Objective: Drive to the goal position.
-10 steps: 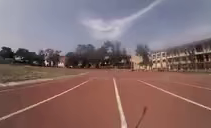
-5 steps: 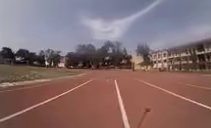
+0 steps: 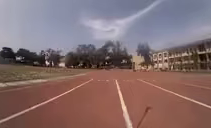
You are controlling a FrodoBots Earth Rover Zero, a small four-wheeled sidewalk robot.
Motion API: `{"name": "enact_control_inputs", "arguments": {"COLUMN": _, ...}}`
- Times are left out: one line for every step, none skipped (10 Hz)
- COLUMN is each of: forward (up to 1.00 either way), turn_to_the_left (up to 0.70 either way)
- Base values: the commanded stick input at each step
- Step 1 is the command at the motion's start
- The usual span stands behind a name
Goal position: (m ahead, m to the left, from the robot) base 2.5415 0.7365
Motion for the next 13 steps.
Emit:
{"name": "enact_control_inputs", "arguments": {"forward": 0.7, "turn_to_the_left": 0.0}}
{"name": "enact_control_inputs", "arguments": {"forward": 0.7, "turn_to_the_left": 0.0}}
{"name": "enact_control_inputs", "arguments": {"forward": 0.7, "turn_to_the_left": 0.0}}
{"name": "enact_control_inputs", "arguments": {"forward": 0.7, "turn_to_the_left": 0.0}}
{"name": "enact_control_inputs", "arguments": {"forward": 0.7, "turn_to_the_left": 0.0}}
{"name": "enact_control_inputs", "arguments": {"forward": 0.7, "turn_to_the_left": 0.0}}
{"name": "enact_control_inputs", "arguments": {"forward": 0.7, "turn_to_the_left": 0.0}}
{"name": "enact_control_inputs", "arguments": {"forward": 0.7, "turn_to_the_left": 0.0}}
{"name": "enact_control_inputs", "arguments": {"forward": 0.7, "turn_to_the_left": 0.0}}
{"name": "enact_control_inputs", "arguments": {"forward": 0.7, "turn_to_the_left": 0.0}}
{"name": "enact_control_inputs", "arguments": {"forward": 0.7, "turn_to_the_left": 0.0}}
{"name": "enact_control_inputs", "arguments": {"forward": 0.7, "turn_to_the_left": 0.0}}
{"name": "enact_control_inputs", "arguments": {"forward": 0.7, "turn_to_the_left": 0.0}}
